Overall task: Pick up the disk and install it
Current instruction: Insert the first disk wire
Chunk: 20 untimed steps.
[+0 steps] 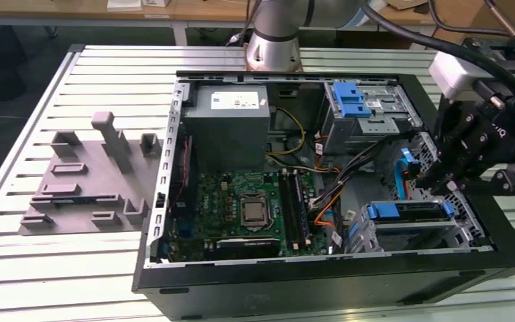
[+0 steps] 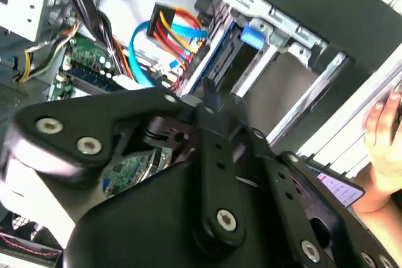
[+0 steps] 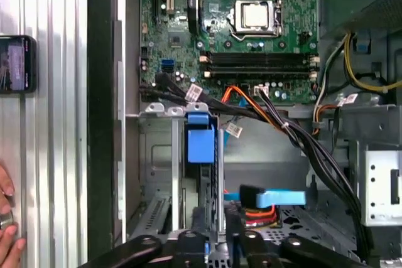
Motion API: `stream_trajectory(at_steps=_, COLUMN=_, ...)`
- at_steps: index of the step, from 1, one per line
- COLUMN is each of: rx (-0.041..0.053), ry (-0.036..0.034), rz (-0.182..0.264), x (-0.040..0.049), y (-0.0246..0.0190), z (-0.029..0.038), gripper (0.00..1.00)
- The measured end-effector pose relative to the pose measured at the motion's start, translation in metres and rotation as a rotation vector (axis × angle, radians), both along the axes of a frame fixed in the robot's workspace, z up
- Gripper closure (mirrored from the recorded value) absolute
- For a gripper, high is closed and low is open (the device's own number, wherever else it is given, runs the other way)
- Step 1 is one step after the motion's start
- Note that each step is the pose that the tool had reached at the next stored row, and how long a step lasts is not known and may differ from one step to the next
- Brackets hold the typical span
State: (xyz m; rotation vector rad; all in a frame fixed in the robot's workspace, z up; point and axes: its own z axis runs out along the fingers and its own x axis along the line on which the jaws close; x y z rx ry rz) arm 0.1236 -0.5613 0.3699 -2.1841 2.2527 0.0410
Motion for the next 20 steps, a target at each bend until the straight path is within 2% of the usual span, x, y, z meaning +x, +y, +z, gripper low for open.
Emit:
stream_trajectory(at_steps=1, rx=0.0002, ry=0.0, rz=0.0, x=0.0007, y=0.0006, z=-0.0002, gripper=0.71)
stream_trajectory(at_steps=2, rx=0.0011, ry=0.0, rz=0.0, x=0.0009, y=0.0008, z=-0.0002, gripper=0.71)
stream_trajectory(at_steps=3, rx=0.0037, ry=-0.0001, rz=0.0, x=0.0009, y=0.0009, z=-0.0001, gripper=0.64)
stream_trajectory(at_steps=5, rx=0.0093, ry=0.0, rz=0.0, x=0.001, y=0.0019, z=-0.0008, gripper=0.64)
stream_trajectory(at_steps=12, rx=0.0097, ry=0.0, rz=0.0, x=0.0014, y=0.0094, z=-0.0037, gripper=0.64)
stream_trajectory(at_steps=20, rx=0.0097, ry=-0.0002, rz=0.0, x=0.0014, y=0.0095, z=-0.0039, gripper=0.64)
